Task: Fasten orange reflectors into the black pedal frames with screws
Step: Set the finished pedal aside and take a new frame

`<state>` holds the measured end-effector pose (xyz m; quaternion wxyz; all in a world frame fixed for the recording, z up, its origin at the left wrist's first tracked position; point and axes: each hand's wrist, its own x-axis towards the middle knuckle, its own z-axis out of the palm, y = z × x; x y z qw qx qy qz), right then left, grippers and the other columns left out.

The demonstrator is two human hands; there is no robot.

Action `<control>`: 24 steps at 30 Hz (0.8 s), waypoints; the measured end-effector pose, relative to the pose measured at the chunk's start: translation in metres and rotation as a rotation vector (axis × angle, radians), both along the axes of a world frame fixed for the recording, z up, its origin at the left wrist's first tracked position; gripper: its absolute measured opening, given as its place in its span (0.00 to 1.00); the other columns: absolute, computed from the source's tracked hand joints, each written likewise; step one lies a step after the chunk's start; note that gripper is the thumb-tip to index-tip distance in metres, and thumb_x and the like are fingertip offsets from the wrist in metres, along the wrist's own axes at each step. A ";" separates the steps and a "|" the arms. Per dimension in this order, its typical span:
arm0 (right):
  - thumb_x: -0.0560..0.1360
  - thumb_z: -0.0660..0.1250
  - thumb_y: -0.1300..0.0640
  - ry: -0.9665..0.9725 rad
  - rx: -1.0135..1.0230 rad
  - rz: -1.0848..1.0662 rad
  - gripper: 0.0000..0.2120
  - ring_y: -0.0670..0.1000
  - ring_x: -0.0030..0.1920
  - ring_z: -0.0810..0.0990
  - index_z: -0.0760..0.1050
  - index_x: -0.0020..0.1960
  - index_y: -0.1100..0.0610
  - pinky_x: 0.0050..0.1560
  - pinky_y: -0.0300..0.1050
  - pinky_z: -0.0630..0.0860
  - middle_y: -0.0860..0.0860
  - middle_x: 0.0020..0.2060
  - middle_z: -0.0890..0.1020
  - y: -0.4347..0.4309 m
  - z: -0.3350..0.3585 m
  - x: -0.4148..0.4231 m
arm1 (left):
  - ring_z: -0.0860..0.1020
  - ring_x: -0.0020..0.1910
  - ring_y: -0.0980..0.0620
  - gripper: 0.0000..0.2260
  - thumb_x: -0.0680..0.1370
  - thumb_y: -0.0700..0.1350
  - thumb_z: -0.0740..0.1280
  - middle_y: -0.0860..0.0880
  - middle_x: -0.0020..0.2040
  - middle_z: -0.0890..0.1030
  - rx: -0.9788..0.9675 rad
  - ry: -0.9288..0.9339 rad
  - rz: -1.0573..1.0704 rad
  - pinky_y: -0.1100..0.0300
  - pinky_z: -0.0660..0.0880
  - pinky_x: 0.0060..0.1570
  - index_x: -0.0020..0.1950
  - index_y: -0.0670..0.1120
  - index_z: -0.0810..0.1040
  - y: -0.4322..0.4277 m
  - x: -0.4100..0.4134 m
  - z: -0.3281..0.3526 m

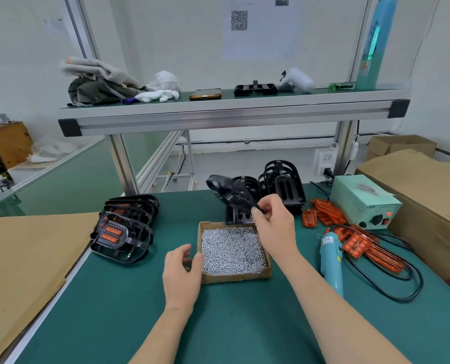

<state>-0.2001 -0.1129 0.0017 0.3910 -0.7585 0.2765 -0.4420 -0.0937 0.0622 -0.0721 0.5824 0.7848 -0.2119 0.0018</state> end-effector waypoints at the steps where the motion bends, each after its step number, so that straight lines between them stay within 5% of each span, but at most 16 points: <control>1: 0.79 0.68 0.60 -0.047 0.117 0.035 0.07 0.42 0.35 0.74 0.72 0.47 0.50 0.40 0.35 0.71 0.46 0.39 0.77 0.007 0.002 -0.004 | 0.78 0.51 0.55 0.12 0.77 0.43 0.71 0.51 0.52 0.77 -0.021 -0.003 0.001 0.71 0.69 0.46 0.60 0.47 0.77 0.001 -0.001 0.000; 5: 0.80 0.66 0.64 -0.206 0.542 0.189 0.05 0.43 0.30 0.71 0.73 0.48 0.56 0.31 0.35 0.69 0.49 0.36 0.74 0.034 0.004 -0.020 | 0.78 0.54 0.53 0.12 0.77 0.42 0.71 0.52 0.52 0.78 -0.040 -0.049 -0.014 0.65 0.71 0.50 0.60 0.45 0.78 0.005 -0.008 -0.001; 12: 0.81 0.63 0.67 -0.274 0.849 0.264 0.09 0.43 0.26 0.67 0.71 0.45 0.57 0.26 0.35 0.62 0.45 0.28 0.73 0.058 -0.018 -0.032 | 0.77 0.52 0.51 0.05 0.76 0.40 0.72 0.54 0.47 0.77 -0.074 -0.174 0.050 0.60 0.71 0.55 0.50 0.47 0.80 0.012 -0.021 0.001; 17: 0.81 0.62 0.68 -0.297 0.933 0.264 0.11 0.43 0.25 0.67 0.71 0.42 0.56 0.27 0.36 0.60 0.45 0.28 0.73 0.066 -0.027 -0.030 | 0.76 0.45 0.54 0.10 0.75 0.40 0.73 0.55 0.40 0.77 -0.088 -0.206 0.042 0.72 0.67 0.49 0.40 0.55 0.79 0.016 -0.035 0.006; 24: 0.81 0.61 0.67 -0.272 0.946 0.344 0.10 0.45 0.27 0.67 0.70 0.43 0.57 0.29 0.37 0.61 0.48 0.30 0.73 0.082 -0.031 -0.030 | 0.79 0.41 0.61 0.05 0.74 0.46 0.75 0.53 0.40 0.83 -0.204 0.112 0.029 0.76 0.70 0.42 0.40 0.54 0.83 0.010 -0.053 0.019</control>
